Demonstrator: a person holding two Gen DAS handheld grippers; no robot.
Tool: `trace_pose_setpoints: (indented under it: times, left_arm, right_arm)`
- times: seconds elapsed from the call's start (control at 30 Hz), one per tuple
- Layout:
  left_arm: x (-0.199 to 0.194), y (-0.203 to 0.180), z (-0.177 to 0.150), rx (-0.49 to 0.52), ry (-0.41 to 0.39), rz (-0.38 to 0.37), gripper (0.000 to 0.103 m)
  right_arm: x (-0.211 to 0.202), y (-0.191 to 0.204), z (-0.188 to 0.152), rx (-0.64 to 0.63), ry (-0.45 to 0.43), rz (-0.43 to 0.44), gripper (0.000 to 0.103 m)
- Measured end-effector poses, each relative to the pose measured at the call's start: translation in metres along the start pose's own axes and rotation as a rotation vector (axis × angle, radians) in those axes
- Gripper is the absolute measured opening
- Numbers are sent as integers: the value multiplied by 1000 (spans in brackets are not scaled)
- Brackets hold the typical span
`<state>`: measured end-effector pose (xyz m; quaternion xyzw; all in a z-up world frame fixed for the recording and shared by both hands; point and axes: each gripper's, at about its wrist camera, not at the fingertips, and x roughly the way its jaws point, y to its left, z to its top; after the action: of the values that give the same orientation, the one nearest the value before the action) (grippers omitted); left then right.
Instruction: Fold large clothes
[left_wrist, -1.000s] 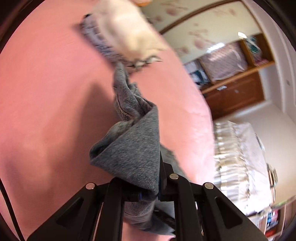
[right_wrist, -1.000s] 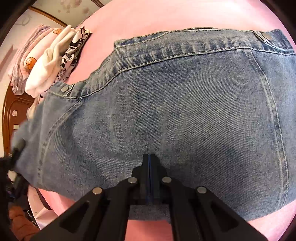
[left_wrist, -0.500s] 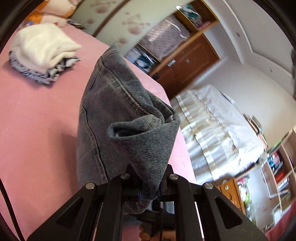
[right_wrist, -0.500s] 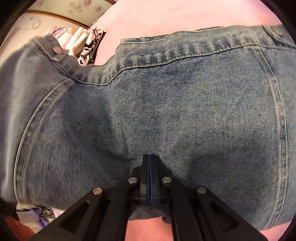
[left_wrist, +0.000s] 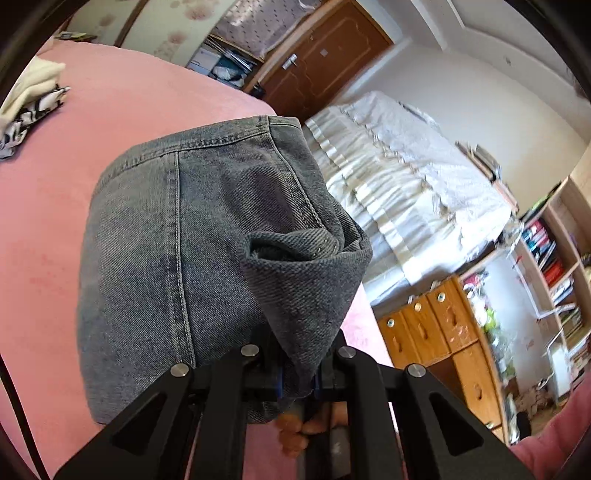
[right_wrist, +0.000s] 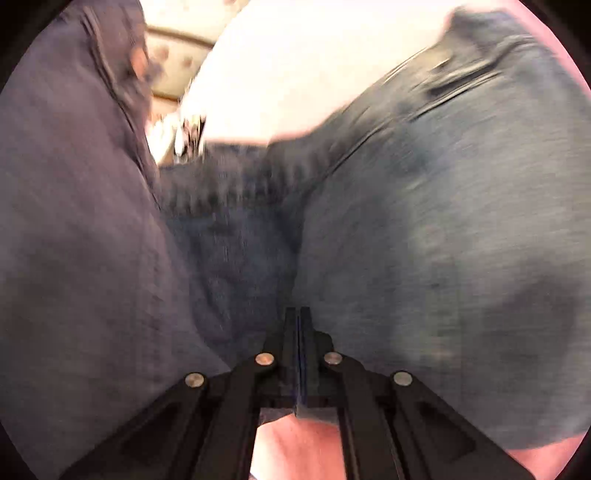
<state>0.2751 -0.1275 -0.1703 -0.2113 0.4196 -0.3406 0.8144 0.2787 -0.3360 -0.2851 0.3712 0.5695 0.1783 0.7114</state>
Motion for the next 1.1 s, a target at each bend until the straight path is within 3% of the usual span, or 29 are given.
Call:
trace_pose_setpoints:
  times: [0.2, 0.4, 0.67, 0.83, 0.9, 0.97, 1.03, 1.1]
  left_arm:
    - [42, -22, -23, 48, 88, 42, 8]
    - [88, -34, -47, 69, 170, 94, 9]
    - [143, -36, -75, 140, 291, 303, 10]
    - [174, -35, -84, 120, 335, 412, 15]
    - [175, -44, -83, 117, 339, 420, 28]
    - [171, -53, -80, 112, 356, 396, 58]
    - [159, -64, -77, 103, 381, 366, 77]
    - [147, -76, -66, 110, 386, 342, 78]
  right_arm:
    - [-74, -39, 16, 11, -106, -45, 0]
    - [-138, -78, 18, 2, -176, -180, 0]
    - [-206, -110, 12, 16, -267, -340, 0]
    - [-210, -103, 32, -11, -277, -343, 0]
    - [-214, -102, 36, -30, -273, -348, 0]
    - [-215, -98, 39, -42, -257, -345, 0]
    - [-221, -98, 39, -56, -239, -345, 0]
    - [-216, -88, 43, -86, -221, -344, 0]
